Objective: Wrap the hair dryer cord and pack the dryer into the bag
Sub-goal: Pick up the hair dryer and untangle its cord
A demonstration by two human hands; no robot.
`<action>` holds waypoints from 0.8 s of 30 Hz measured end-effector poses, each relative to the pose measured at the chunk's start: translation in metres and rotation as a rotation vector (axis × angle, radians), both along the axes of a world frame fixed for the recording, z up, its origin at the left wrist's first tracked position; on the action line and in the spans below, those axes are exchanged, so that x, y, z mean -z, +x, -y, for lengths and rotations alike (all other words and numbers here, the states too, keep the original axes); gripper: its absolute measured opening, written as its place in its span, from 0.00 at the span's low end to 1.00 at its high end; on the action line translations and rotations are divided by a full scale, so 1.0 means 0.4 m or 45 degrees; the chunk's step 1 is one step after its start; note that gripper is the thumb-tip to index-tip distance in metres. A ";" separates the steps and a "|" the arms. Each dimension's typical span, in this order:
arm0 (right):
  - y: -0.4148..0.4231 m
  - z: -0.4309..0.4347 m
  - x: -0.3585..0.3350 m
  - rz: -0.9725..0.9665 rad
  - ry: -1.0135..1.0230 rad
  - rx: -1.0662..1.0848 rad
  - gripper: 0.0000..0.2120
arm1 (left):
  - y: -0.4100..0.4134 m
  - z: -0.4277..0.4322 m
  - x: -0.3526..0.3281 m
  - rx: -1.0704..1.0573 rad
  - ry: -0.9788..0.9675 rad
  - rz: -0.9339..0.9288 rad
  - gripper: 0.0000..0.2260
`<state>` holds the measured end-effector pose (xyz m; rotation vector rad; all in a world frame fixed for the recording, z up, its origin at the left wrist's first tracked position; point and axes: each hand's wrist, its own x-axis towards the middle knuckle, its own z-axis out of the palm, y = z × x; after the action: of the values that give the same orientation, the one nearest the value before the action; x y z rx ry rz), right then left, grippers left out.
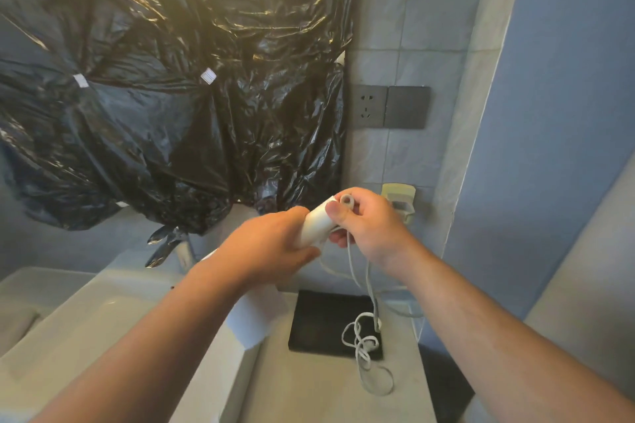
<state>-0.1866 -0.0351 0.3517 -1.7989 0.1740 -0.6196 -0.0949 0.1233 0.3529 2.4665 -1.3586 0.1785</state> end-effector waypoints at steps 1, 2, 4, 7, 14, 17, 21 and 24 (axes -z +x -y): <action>-0.004 -0.007 -0.008 0.009 -0.021 -0.013 0.04 | -0.003 0.003 -0.007 0.021 -0.084 -0.203 0.15; -0.008 -0.010 -0.016 0.010 -0.043 -0.026 0.03 | -0.005 0.004 -0.009 0.058 -0.174 -0.299 0.14; -0.017 -0.009 -0.033 -0.028 -0.096 -0.057 0.02 | -0.011 -0.005 -0.009 0.090 -0.254 -0.300 0.13; -0.039 0.001 -0.046 -0.133 -0.222 -0.078 0.08 | -0.012 -0.013 -0.010 0.030 -0.350 -0.312 0.12; -0.098 -0.002 -0.045 -0.115 -0.476 0.102 0.10 | -0.019 -0.017 -0.042 -0.124 -0.583 -0.523 0.14; -0.131 -0.015 -0.030 -0.131 -0.405 0.053 0.12 | -0.026 -0.018 -0.059 -0.083 -0.765 -0.678 0.05; -0.146 -0.041 0.021 -0.362 -0.497 -0.015 0.13 | -0.048 -0.013 -0.085 0.060 -0.979 -0.954 0.03; -0.157 -0.052 0.045 -0.414 -0.479 0.008 0.20 | -0.071 -0.011 -0.099 0.096 -1.112 -1.081 0.03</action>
<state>-0.2495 -0.0144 0.3337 -2.2606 0.2981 -0.3747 -0.1232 0.1278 0.3925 1.4615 -0.7443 -0.2329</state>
